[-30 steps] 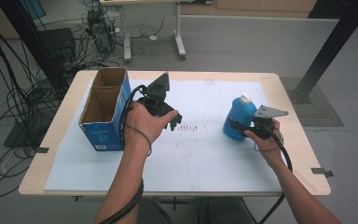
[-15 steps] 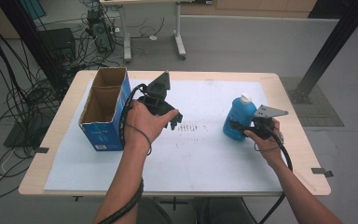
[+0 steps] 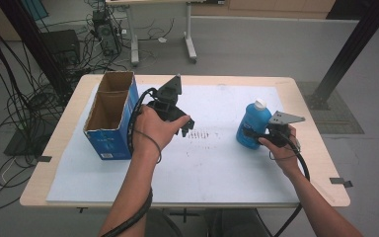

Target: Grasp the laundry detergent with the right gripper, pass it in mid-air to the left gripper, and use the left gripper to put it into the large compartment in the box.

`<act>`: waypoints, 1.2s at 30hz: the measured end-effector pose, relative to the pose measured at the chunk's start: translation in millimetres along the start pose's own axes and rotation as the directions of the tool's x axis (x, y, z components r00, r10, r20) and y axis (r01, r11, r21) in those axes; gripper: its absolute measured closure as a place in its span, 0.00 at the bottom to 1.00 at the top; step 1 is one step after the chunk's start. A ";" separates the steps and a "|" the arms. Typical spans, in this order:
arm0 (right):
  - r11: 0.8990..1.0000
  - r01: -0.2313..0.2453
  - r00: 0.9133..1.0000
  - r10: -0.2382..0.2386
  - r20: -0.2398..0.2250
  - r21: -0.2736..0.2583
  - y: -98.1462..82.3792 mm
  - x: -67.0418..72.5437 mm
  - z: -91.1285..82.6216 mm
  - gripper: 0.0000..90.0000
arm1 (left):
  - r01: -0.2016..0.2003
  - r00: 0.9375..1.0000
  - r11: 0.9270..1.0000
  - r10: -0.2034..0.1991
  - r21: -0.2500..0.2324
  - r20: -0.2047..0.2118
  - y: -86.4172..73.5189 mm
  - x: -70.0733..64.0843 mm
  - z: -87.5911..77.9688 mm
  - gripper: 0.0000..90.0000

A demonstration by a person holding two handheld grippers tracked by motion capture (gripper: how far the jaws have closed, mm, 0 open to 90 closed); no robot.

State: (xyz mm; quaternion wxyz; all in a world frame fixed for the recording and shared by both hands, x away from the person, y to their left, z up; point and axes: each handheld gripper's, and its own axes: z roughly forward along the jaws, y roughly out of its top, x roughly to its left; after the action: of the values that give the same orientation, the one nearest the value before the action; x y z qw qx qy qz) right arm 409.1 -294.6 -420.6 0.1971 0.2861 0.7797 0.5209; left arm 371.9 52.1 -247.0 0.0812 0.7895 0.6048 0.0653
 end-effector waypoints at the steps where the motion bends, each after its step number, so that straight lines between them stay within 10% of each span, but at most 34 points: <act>1: 1.000 0.002 1.000 -0.002 0.000 0.001 0.1 -0.1 0.0 0.48 | 0.002 1.000 1.000 -0.002 -0.001 0.000 0.0 0.0 -0.2 0.07; 36: 1.000 -0.004 1.000 0.004 0.004 0.001 0.1 0.6 -0.2 0.48 | -0.010 1.000 1.000 0.010 -0.001 -0.006 3.1 -2.4 -1.7 0.07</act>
State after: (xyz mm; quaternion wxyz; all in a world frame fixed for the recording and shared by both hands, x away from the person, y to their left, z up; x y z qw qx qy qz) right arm 408.6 -294.3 -420.4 0.1973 0.2888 0.7791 0.5203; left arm 373.9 49.1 -244.7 0.0794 0.7923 0.6011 0.0686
